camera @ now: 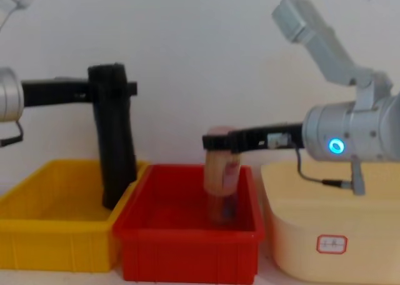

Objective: Pick up the garbage bag with the one hand and transfer it to the other hand.

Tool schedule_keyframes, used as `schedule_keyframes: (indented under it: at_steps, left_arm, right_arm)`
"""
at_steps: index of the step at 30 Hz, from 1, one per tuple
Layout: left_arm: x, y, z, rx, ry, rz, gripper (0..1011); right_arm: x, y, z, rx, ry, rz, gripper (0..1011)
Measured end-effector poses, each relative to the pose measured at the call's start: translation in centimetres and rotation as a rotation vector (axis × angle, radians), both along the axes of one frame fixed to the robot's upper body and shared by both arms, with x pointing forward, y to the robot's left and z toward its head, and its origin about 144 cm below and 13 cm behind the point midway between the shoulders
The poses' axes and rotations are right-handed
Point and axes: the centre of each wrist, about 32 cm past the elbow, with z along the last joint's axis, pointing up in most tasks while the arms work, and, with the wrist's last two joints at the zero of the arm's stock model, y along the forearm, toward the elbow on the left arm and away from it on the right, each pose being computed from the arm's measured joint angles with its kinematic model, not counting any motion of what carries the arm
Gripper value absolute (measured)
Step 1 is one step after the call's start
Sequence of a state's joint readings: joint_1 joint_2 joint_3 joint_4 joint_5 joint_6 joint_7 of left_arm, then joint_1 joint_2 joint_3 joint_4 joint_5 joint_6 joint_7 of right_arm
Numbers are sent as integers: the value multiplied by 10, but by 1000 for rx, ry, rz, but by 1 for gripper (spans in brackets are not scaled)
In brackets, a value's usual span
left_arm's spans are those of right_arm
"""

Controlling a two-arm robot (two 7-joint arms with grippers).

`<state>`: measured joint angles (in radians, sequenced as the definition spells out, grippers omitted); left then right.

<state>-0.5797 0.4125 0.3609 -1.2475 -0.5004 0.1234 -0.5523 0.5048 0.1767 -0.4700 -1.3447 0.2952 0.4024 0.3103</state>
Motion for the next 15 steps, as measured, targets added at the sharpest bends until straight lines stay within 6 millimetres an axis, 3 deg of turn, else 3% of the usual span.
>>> schedule_keyframes:
  at_steps: [6,15]
  left_arm:
    - [9,-16,21,-54,-30,-72,475]
    - [25,-38,36,-94,-39,-152,475]
  right_arm:
    - [-9,-10,18,18,-84,-43,666]
    - [-22,-30,37,16,-193,-146,665]
